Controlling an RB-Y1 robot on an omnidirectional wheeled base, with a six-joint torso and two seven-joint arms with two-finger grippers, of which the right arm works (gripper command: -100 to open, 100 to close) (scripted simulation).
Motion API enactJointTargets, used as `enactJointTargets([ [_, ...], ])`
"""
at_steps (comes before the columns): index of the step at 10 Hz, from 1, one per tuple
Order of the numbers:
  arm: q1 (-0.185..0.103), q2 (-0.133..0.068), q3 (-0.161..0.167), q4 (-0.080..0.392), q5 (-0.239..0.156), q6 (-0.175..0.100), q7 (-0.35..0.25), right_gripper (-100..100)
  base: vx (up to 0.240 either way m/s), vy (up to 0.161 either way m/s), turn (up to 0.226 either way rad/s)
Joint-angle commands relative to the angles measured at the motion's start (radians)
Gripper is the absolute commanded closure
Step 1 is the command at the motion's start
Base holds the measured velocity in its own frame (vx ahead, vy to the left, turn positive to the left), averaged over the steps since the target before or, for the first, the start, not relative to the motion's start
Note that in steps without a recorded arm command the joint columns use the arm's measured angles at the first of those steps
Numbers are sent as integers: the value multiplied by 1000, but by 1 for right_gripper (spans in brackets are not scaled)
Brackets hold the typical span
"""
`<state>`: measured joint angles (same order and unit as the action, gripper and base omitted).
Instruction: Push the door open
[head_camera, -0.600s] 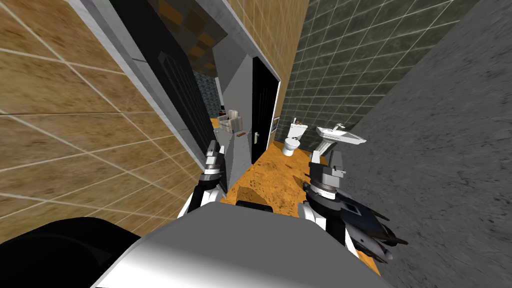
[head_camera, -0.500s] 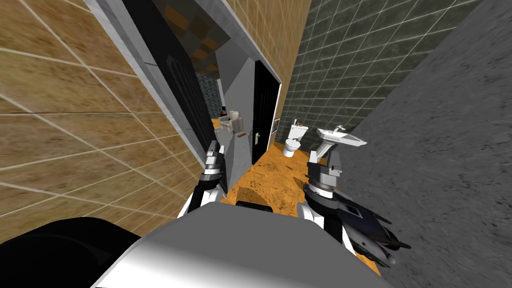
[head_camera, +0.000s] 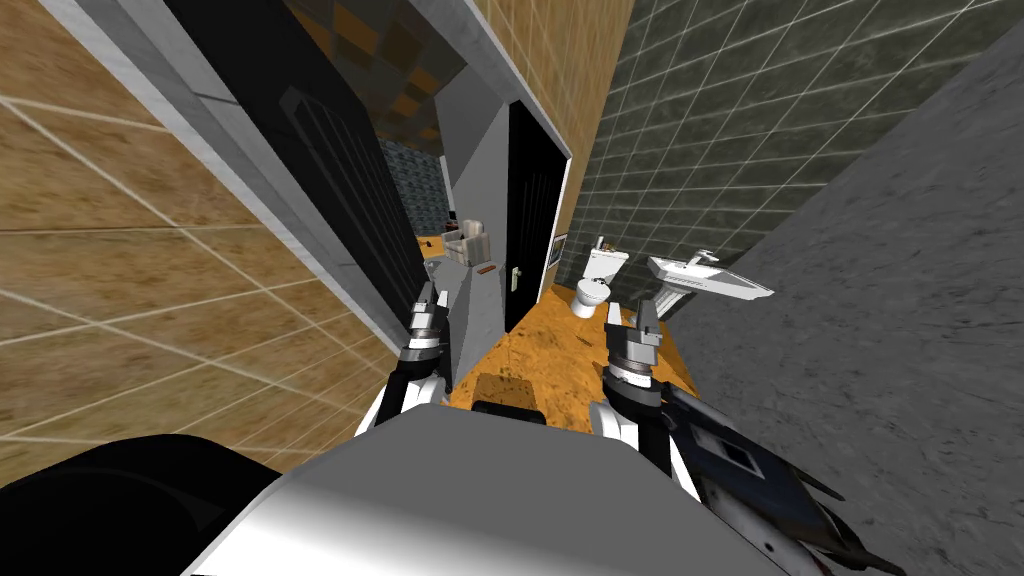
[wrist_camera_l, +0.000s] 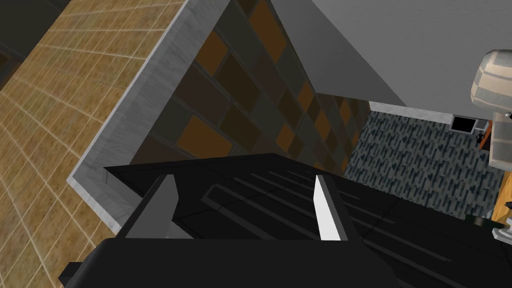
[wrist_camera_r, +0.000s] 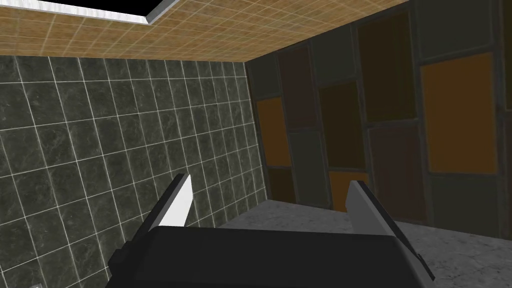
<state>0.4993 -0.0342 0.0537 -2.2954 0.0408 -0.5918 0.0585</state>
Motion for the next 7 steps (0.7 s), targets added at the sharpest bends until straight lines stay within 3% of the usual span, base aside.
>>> enactJointTargets([
  [1,-9,-6,18,31,1,5,-3,-100,172,-59,124],
  [7,-73,-32,69,156,-3,47,-22,-100,166,-96,135],
])
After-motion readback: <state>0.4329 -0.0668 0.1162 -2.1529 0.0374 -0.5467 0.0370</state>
